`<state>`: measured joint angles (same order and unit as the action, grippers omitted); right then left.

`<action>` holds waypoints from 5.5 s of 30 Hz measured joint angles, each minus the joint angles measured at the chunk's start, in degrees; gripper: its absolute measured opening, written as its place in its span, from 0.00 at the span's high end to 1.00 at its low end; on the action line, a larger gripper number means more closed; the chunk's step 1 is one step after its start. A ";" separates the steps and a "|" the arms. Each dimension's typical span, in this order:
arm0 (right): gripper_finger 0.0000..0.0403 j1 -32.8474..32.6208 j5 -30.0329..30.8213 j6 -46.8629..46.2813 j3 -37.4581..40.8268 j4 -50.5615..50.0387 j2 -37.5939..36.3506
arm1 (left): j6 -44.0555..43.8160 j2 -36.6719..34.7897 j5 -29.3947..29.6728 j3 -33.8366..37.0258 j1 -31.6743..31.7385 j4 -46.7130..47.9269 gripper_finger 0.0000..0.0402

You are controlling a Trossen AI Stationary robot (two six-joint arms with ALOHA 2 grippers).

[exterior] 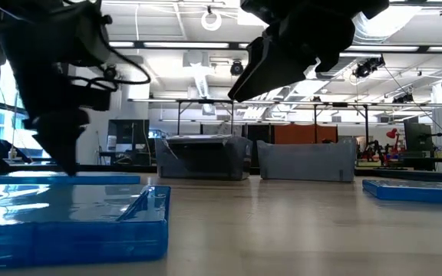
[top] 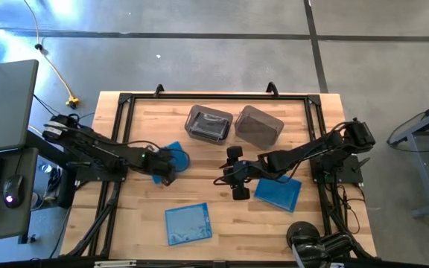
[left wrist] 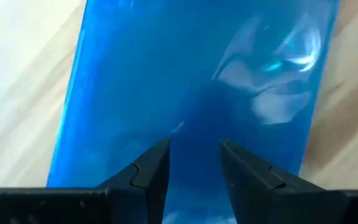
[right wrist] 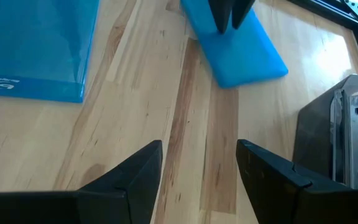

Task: Pick & place jewel cases by type
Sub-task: Put the top left blue CD case into the right black bin

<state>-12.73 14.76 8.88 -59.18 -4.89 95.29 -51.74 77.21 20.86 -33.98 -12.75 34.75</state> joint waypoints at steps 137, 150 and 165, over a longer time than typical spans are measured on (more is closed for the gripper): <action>0.49 5.40 -3.60 -31.82 -12.07 5.41 26.45 | 11.69 6.49 -38.12 -4.16 21.90 -14.67 0.45; 0.49 4.26 0.61 -30.98 -12.17 0.20 26.16 | 21.74 6.43 -39.81 -17.11 21.64 0.63 0.45; 0.49 3.41 4.25 -29.07 -12.13 -0.73 25.75 | 23.91 6.23 -42.12 -28.88 21.58 0.00 0.45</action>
<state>-9.32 19.01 -20.20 -71.31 -5.62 121.03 -27.83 83.44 -21.26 -62.86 8.83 34.74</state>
